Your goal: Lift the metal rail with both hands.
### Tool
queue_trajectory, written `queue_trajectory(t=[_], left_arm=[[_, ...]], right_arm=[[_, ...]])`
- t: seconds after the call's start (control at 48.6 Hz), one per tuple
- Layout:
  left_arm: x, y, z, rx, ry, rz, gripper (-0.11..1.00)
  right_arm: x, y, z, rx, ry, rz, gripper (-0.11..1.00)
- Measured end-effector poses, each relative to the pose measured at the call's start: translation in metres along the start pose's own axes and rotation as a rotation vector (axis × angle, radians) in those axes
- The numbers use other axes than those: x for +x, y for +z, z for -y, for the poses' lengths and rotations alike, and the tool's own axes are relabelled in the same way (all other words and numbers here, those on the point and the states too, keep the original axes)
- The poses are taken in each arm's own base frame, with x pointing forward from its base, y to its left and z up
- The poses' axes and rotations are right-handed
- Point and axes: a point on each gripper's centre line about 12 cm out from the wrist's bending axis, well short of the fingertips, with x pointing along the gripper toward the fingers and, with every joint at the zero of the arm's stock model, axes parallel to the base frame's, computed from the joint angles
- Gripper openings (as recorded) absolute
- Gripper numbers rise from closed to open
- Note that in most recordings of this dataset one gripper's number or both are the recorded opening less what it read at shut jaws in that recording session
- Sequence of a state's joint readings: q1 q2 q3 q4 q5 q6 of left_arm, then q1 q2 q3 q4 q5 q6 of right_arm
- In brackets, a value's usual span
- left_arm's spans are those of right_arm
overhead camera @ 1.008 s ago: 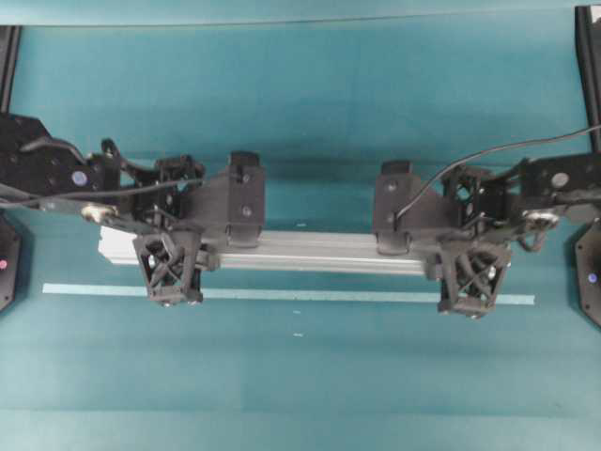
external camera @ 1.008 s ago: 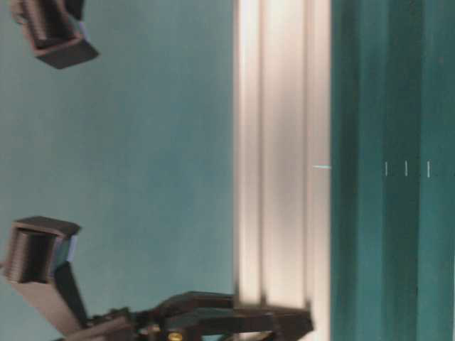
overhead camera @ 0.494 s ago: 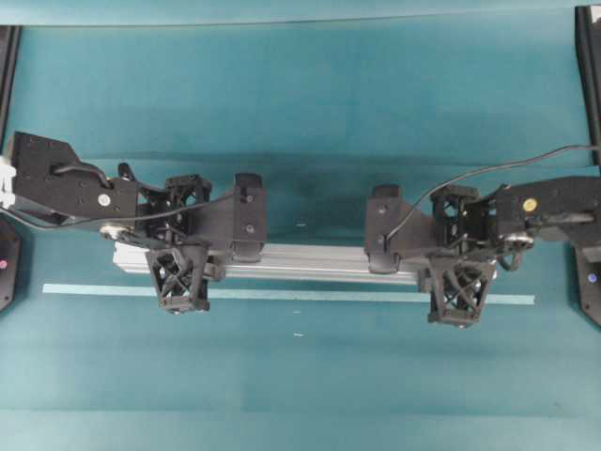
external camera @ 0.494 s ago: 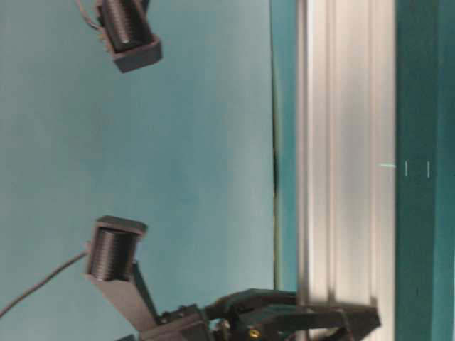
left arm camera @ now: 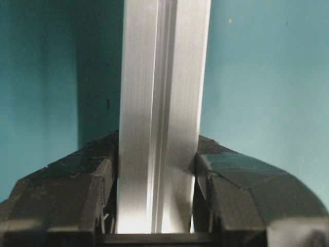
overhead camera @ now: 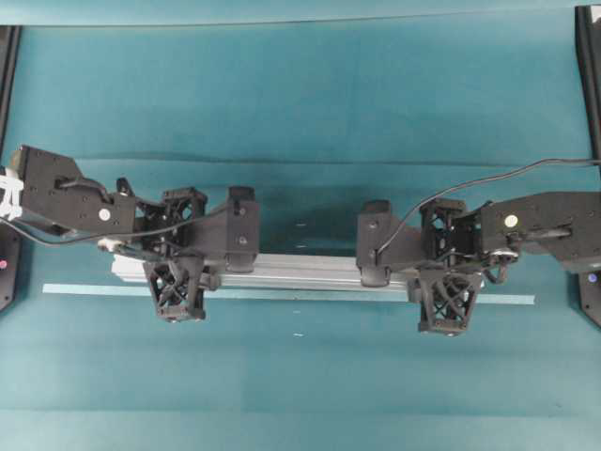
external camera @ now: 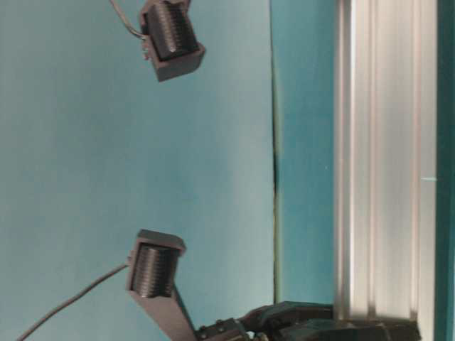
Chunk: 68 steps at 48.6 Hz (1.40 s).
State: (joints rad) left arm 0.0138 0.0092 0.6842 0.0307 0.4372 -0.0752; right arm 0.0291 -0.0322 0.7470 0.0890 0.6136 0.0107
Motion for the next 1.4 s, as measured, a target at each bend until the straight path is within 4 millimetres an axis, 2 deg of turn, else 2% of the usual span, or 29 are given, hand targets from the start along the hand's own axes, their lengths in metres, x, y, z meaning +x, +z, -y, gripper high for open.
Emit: queue_trajectory(t=[0.556, 1.399], left_arm=[[0.007, 0.001, 0.001, -0.031, -0.002, 0.018, 0.29], [0.014, -0.001, 0.006, -0.022, -0.012, 0.035, 0.29]], right_arm=[[0.012, -0.005, 0.004, -0.026, -0.021, -0.001, 0.37], [0.014, -0.005, 0.008, -0.025, -0.029, 0.016, 0.37]])
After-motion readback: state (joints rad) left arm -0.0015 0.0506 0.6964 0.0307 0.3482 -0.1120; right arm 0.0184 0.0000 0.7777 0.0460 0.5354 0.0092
